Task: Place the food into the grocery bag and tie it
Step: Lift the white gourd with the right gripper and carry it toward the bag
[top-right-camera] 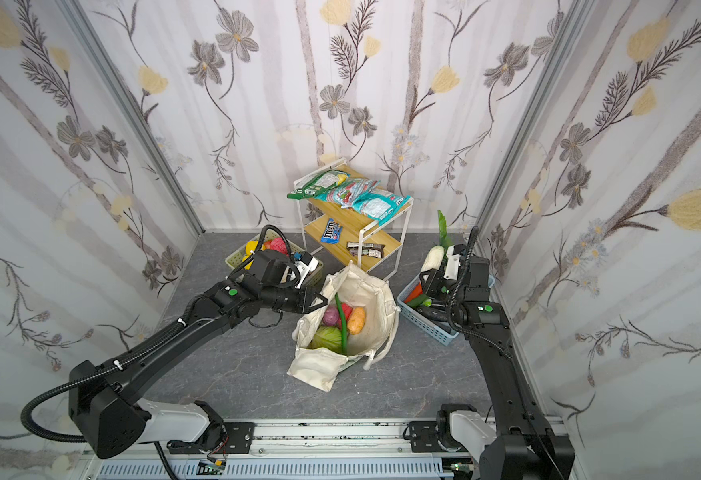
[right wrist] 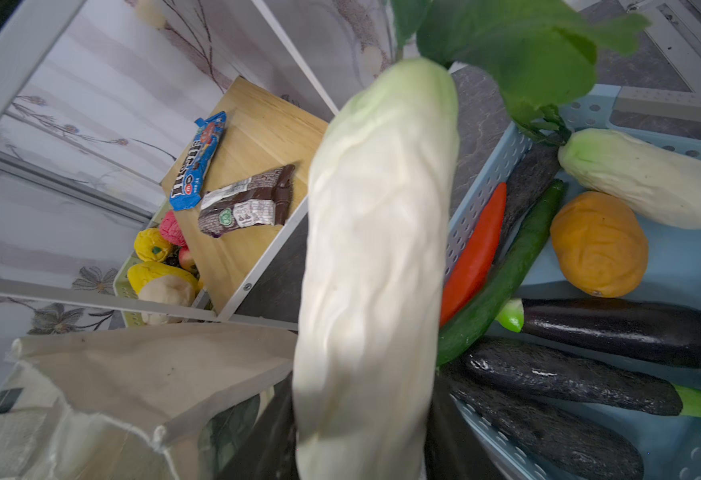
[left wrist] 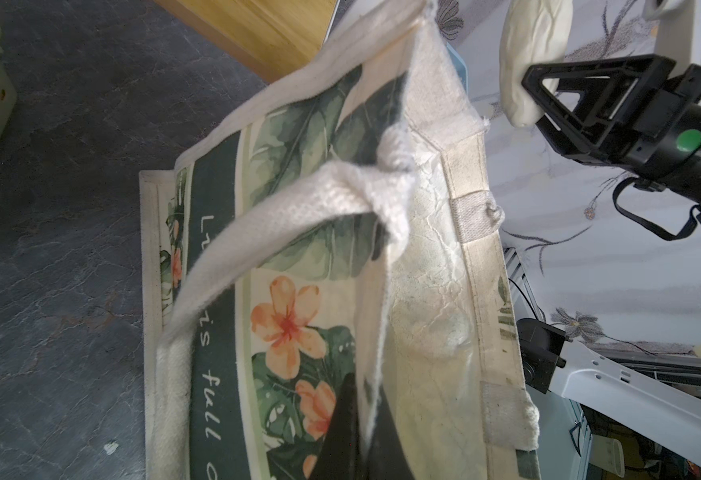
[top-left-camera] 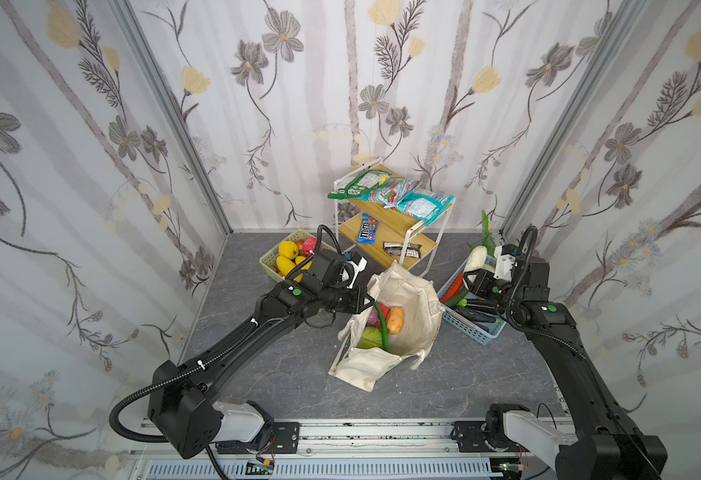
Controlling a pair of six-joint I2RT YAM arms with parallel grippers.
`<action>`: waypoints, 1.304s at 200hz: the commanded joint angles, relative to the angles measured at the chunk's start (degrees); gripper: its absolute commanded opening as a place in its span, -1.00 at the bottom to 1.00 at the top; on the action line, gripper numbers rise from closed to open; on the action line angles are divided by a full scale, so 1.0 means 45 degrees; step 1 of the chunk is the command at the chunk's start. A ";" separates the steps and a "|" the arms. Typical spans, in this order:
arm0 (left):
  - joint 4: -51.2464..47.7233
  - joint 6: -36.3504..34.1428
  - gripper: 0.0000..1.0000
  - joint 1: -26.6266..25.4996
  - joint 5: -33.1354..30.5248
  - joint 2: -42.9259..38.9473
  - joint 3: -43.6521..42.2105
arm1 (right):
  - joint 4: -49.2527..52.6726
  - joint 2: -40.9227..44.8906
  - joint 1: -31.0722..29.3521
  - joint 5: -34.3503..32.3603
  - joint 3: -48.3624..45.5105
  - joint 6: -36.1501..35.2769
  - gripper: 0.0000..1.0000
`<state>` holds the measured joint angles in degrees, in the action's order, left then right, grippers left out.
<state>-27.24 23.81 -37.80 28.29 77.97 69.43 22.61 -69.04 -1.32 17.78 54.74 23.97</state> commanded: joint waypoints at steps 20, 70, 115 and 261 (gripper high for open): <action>-0.0052 -0.0019 -1.00 0.0002 0.0029 0.0114 0.0293 | -0.0008 0.1169 -0.1218 0.0519 -0.0062 0.0611 -0.13; -0.0246 0.0051 -1.00 -0.0038 -0.0172 0.0129 0.0459 | -0.0337 0.3060 -0.2816 0.0834 -0.0850 0.1578 -0.11; -0.0557 0.0005 -1.00 -0.0139 -0.0374 0.0264 0.0694 | -0.1137 0.3894 -0.4534 0.0778 -0.1820 0.2486 -0.10; -0.0605 -0.0253 -1.00 -0.0387 -0.0575 0.0673 0.1192 | -0.1701 0.1443 -0.8732 -0.0129 -0.2301 0.2860 -0.09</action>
<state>-30.72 23.53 -39.46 25.54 80.93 74.04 19.64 -60.60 -39.88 17.17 44.91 36.45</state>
